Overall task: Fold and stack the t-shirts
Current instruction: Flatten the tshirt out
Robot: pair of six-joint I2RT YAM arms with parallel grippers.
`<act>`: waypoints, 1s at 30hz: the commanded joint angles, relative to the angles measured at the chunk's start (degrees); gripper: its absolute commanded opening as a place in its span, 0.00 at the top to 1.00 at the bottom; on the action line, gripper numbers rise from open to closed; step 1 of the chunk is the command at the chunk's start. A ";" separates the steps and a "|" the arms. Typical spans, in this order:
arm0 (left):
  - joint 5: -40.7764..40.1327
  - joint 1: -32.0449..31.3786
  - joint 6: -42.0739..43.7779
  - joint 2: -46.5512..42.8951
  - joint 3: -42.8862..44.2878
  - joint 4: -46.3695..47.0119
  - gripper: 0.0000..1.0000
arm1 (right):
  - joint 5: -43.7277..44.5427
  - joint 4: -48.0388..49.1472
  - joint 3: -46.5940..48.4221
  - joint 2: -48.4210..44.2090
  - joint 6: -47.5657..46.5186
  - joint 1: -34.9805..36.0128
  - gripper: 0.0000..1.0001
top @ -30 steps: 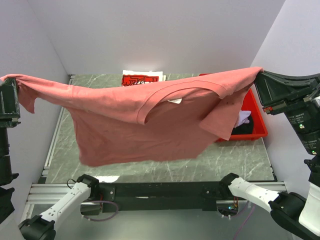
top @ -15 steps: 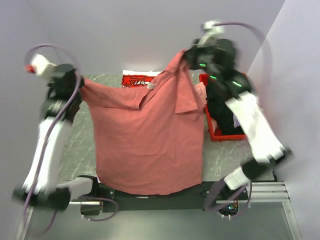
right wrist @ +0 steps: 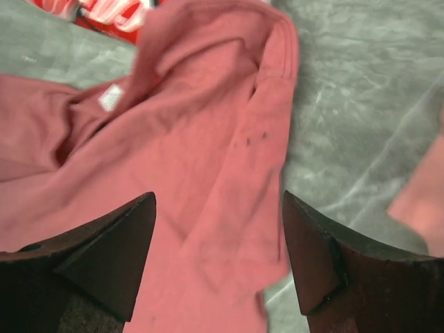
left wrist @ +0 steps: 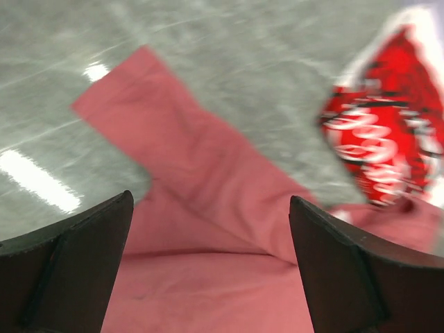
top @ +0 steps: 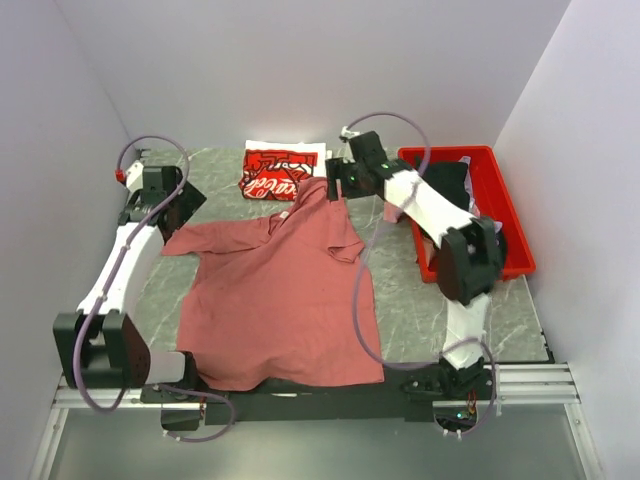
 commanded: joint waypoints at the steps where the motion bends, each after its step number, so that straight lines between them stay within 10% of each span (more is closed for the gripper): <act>1: 7.77 -0.10 1.80 -3.03 -2.59 6.24 0.00 | 3.54 7.06 -11.10 -15.68 4.49 1.97 0.20; 16: 18.76 -0.54 5.93 7.85 -5.67 15.47 0.01 | 2.67 11.11 -47.44 -33.72 19.70 27.79 0.19; 30: 20.88 -0.63 5.76 8.75 -8.74 16.71 0.01 | 1.78 12.97 -49.49 -21.24 18.92 23.08 0.20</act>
